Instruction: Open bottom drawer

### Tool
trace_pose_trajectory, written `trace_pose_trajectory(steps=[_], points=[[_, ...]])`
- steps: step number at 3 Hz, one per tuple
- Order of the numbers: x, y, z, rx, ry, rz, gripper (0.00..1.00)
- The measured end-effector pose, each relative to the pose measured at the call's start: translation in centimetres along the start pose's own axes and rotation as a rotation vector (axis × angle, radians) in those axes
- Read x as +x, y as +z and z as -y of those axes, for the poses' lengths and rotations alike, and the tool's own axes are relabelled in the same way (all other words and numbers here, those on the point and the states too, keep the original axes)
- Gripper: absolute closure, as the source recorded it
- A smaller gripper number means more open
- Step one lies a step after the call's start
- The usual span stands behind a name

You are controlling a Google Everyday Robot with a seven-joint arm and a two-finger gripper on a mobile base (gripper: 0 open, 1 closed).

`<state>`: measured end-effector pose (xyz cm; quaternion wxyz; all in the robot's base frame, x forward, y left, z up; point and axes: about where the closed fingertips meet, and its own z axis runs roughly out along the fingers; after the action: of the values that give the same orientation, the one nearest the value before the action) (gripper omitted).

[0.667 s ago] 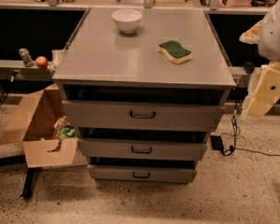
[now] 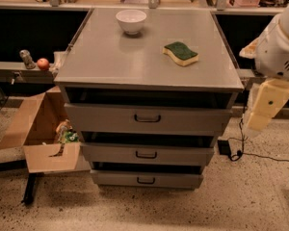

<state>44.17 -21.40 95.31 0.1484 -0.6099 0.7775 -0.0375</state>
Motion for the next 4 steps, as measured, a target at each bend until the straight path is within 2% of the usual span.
trace_pose_trajectory(steps=[1,2,3,4], points=[[0.3,5.5,-1.9,-0.046,-0.063,-0.020,0.00],[0.5,12.2,-5.0,-0.097,-0.119,-0.010,0.00],[1.0,19.7,-9.1,-0.144,-0.103,0.055,0.00],[1.0,19.7,-9.1,-0.144,-0.103,0.055,0.00]])
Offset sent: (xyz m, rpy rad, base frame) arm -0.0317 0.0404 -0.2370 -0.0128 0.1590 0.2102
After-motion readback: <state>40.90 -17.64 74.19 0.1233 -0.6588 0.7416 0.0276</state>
